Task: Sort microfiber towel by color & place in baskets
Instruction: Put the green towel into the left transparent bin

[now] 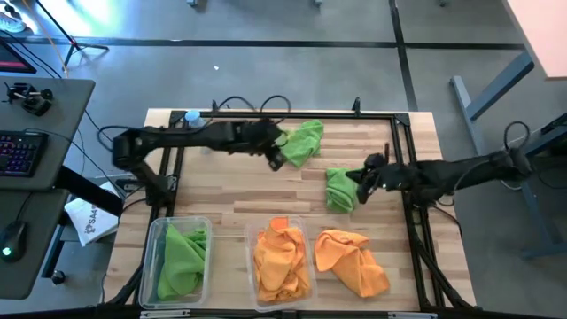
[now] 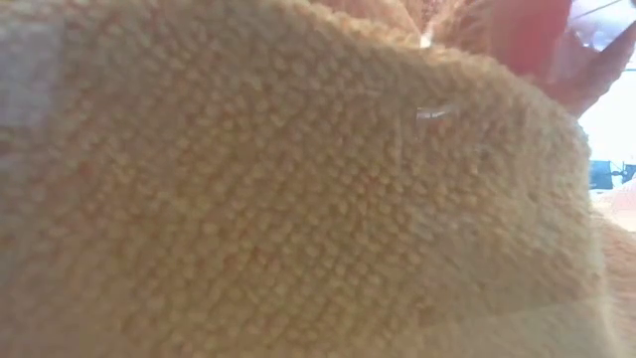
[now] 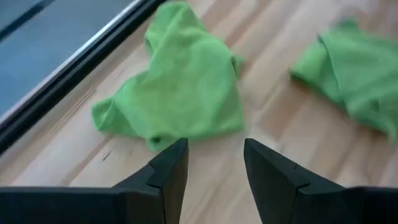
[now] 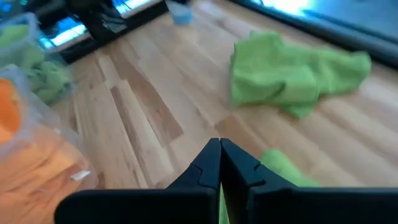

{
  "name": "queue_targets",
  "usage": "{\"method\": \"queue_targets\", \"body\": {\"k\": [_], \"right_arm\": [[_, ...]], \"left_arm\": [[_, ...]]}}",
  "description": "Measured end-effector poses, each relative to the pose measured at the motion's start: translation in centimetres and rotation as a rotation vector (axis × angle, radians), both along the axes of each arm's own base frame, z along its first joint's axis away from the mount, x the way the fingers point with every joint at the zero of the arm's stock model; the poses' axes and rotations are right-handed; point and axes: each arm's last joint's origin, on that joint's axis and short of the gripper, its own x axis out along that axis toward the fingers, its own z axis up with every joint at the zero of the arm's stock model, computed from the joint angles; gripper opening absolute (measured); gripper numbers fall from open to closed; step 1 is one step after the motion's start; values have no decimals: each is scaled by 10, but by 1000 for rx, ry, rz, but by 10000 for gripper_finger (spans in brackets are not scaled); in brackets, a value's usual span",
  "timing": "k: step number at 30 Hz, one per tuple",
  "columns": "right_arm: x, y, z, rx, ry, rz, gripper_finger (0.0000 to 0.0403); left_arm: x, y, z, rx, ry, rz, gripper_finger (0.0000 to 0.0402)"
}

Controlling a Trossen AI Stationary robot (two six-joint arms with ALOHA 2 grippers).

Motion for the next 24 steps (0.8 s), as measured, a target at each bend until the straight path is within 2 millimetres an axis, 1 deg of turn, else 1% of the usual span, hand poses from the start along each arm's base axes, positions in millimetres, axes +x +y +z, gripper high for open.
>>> {"method": "queue_targets", "body": {"k": [4, 8, 12, 14, 17, 19, 24], "right_arm": [[-11, -14, 11, -75, -36, 48, 0], [-20, -23, 15, -111, -42, 77, 0], [-23, -29, 15, -109, -31, 145, 0], [-24, -32, 13, -109, -16, 166, 0], [-26, -36, 11, -112, 11, 189, 0], [-27, -38, 10, -108, 22, 195, 0], [-29, -43, 10, -93, 22, 214, 0]], "left_arm": [[28, 14, -6, -55, -18, 110, 139], [49, 20, -17, -77, 23, 174, 131], [60, 26, -32, -107, 71, 277, 123], [65, 28, -41, -140, 74, 298, 120], [72, 28, -50, -192, 75, 292, 118], [77, 24, -55, -218, 80, 276, 117], [87, 17, -70, -235, 101, 256, 117]]}}
